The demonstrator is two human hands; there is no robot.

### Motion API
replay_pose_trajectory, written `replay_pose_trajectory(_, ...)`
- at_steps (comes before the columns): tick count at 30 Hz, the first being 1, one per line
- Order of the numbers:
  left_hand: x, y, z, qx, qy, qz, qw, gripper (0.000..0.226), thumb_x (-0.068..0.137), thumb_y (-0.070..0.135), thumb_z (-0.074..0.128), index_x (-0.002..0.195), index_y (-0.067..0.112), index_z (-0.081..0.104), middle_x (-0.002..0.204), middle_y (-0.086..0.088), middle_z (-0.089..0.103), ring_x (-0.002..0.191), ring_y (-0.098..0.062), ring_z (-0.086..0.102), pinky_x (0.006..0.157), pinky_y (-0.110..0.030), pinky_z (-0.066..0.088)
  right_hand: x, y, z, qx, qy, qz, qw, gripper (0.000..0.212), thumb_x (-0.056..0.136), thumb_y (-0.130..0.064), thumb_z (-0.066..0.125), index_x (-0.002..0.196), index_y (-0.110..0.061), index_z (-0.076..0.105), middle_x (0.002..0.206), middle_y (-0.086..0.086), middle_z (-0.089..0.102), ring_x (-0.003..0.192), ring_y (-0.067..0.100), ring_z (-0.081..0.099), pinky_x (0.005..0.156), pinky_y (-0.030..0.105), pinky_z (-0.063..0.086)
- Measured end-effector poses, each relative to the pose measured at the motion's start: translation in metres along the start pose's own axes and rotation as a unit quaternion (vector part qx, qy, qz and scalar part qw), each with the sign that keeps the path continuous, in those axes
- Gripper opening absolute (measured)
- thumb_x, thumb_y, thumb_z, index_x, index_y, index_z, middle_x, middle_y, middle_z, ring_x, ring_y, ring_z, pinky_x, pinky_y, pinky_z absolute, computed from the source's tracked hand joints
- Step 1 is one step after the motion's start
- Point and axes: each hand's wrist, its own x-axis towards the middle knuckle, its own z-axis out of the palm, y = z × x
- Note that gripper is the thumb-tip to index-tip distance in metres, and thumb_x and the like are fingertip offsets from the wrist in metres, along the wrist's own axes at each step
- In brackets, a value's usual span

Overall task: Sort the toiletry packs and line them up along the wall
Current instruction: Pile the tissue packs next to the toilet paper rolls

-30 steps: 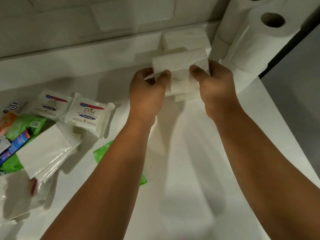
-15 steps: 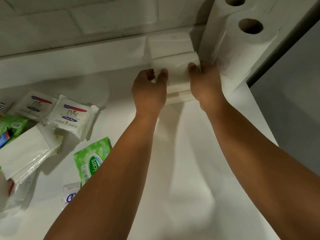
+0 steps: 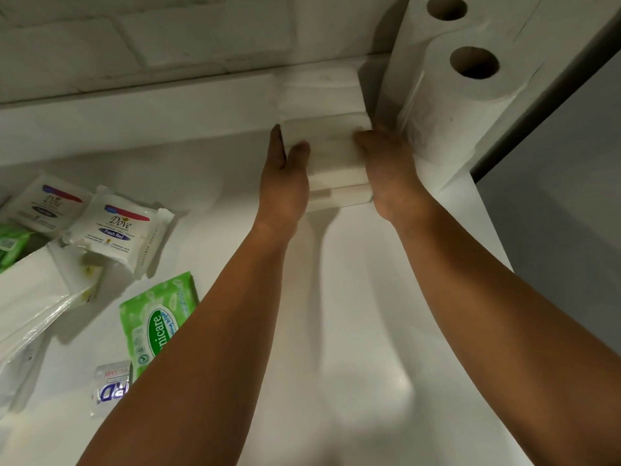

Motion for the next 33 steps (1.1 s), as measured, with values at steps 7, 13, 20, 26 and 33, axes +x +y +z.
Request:
replay_pose_trajectory(7, 0.003, -0.003, 0.002, -0.015, 0.003, -0.007, 1.000, 0.043, 0.098, 0.020, 0.046, 0.141, 0.022, 0.051, 0.122, 0.009, 0.068, 0.107, -0.003, 0.065, 0.091, -0.018, 0.048, -0.003, 0.000, -0.004, -0.028, -0.008, -0.005, 1.000, 0.011, 0.097, -0.033, 0.049, 0.098, -0.033, 0.059, 0.097, -0.006, 0.066, 0.096, 0.018, 0.063, 0.092, 0.041, 0.054)
replay_pose_trajectory(13, -0.007, 0.022, 0.000, 0.108, 0.027, 0.018, 0.994, 0.047, 0.090, 0.035, 0.050, 0.126, 0.006, 0.057, 0.120, -0.009, 0.067, 0.113, -0.026, 0.062, 0.095, -0.037, 0.049, -0.004, -0.002, -0.003, -0.172, 0.054, -0.149, 0.972, 0.039, 0.096, -0.027, 0.051, 0.133, -0.014, 0.053, 0.128, 0.004, 0.059, 0.118, 0.020, 0.055, 0.102, 0.027, 0.043)
replay_pose_trajectory(20, -0.026, 0.039, -0.027, 0.124, 0.058, 0.026, 0.990, 0.064, 0.096, 0.035, 0.060, 0.151, 0.013, 0.037, 0.154, -0.004, 0.044, 0.139, -0.015, 0.044, 0.110, -0.021, 0.033, -0.036, -0.013, 0.007, -0.270, 0.078, -0.271, 0.921, 0.058, 0.088, -0.026, 0.053, 0.143, -0.012, 0.044, 0.147, 0.007, 0.046, 0.136, 0.022, 0.043, 0.115, 0.026, 0.033)
replay_pose_trajectory(26, -0.065, 0.045, -0.074, 0.129, 0.064, 0.083, 0.986, 0.060, 0.084, 0.032, 0.059, 0.141, 0.015, 0.052, 0.142, 0.000, 0.056, 0.127, -0.017, 0.056, 0.109, -0.034, 0.044, -0.090, -0.012, 0.028, -0.267, 0.093, -0.338, 0.898, 0.047, 0.088, -0.028, 0.053, 0.131, -0.011, 0.057, 0.142, 0.007, 0.052, 0.136, 0.020, 0.045, 0.112, 0.029, 0.038)
replay_pose_trajectory(33, -0.116, 0.036, -0.169, 0.169, 0.080, 0.111, 0.976, 0.037, 0.086, 0.028, 0.062, 0.122, 0.026, 0.065, 0.119, 0.011, 0.068, 0.114, -0.007, 0.062, 0.102, -0.035, 0.049, -0.177, 0.004, 0.090, -0.212, 0.018, -0.329, 0.920, 0.036, 0.088, -0.019, 0.059, 0.123, -0.010, 0.062, 0.127, 0.002, 0.062, 0.120, 0.013, 0.056, 0.103, 0.014, 0.038)
